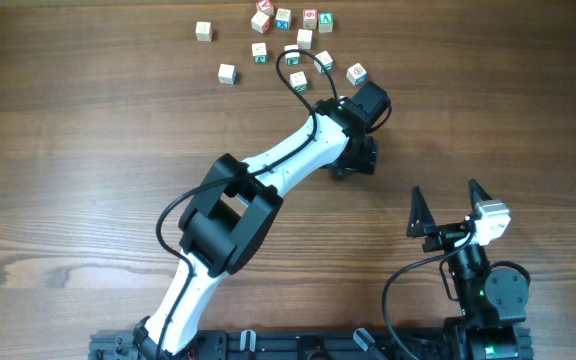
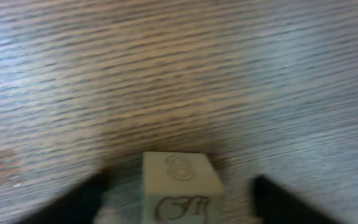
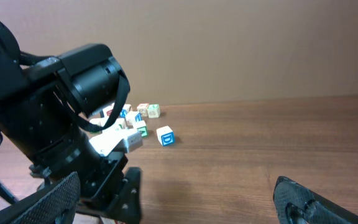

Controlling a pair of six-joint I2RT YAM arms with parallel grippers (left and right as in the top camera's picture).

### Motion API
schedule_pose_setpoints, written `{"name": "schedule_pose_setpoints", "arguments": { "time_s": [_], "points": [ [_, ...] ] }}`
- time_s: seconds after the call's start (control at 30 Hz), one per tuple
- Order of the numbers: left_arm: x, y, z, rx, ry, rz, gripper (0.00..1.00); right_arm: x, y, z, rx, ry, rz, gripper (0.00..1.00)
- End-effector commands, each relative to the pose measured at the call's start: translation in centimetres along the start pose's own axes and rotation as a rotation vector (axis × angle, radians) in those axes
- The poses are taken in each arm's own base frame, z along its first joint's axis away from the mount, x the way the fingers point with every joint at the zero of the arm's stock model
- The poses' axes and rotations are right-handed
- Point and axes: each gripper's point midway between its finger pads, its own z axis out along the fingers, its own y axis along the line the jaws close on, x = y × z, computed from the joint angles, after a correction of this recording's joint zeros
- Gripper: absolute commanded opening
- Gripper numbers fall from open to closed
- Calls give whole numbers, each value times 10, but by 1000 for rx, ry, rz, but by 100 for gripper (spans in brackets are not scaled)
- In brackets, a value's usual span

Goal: Form a horizontal line

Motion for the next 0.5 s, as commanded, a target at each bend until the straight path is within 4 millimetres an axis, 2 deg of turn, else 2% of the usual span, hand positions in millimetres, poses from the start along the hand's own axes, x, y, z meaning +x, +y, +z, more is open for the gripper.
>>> {"name": "schedule_pose_setpoints", "arguments": {
  "time_s": [0.0,0.2,0.27,0.37,0.43,0.47],
  "points": [
    [18,23,25,-71,67,-37,100,-2,1,0,-5,-7,-20,100],
    [18,24,24,-73,70,-40,100,-2,1,0,-4,-8,-20,100],
    [16,28,21,-68,74,-62,100,-2,1,0,-4,-8,-20,100],
    [5,45,16,-70,64,-154,100,-2,1,0,-5,-7,-20,100],
    [-9,45,14,24,61,-163,100,-2,1,0,-4,-8,-20,100],
    [-14,34,12,136,76,-126,100,-2,1,0,-4,-8,-19,100]
  ]
}}
